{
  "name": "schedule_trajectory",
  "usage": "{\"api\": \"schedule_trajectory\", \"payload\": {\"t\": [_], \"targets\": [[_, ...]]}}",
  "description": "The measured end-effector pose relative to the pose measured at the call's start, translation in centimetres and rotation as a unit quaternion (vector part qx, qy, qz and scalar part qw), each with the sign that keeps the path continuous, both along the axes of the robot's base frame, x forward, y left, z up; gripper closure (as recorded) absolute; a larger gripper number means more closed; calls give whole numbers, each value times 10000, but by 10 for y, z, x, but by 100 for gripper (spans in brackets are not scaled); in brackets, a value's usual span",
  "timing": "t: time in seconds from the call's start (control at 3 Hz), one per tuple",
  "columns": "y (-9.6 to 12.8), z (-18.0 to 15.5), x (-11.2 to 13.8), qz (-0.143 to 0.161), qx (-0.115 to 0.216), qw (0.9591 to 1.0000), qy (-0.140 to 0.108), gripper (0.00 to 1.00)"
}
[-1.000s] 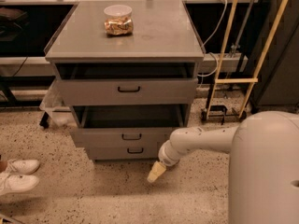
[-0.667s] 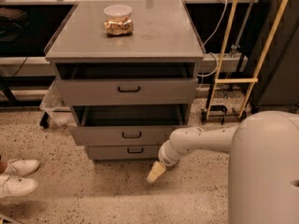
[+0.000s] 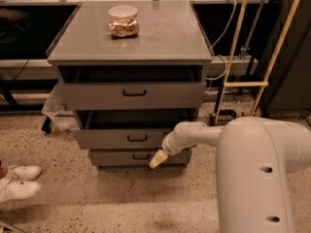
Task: Close middle drawer
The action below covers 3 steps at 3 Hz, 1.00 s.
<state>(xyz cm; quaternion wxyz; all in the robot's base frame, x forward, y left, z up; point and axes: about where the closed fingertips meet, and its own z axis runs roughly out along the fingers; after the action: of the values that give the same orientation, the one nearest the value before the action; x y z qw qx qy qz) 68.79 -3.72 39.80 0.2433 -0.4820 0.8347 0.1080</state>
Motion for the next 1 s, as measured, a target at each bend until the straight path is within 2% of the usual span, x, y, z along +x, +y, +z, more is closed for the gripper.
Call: {"api": "schedule_trajectory", "payload": {"t": [0.33, 0.67, 1.0], "targets": [[0, 1, 2, -25, 10, 10000, -25, 0], [-2, 18, 45, -423, 164, 9978, -493, 0], [-3, 29, 56, -581, 241, 9953, -732, 0]]}}
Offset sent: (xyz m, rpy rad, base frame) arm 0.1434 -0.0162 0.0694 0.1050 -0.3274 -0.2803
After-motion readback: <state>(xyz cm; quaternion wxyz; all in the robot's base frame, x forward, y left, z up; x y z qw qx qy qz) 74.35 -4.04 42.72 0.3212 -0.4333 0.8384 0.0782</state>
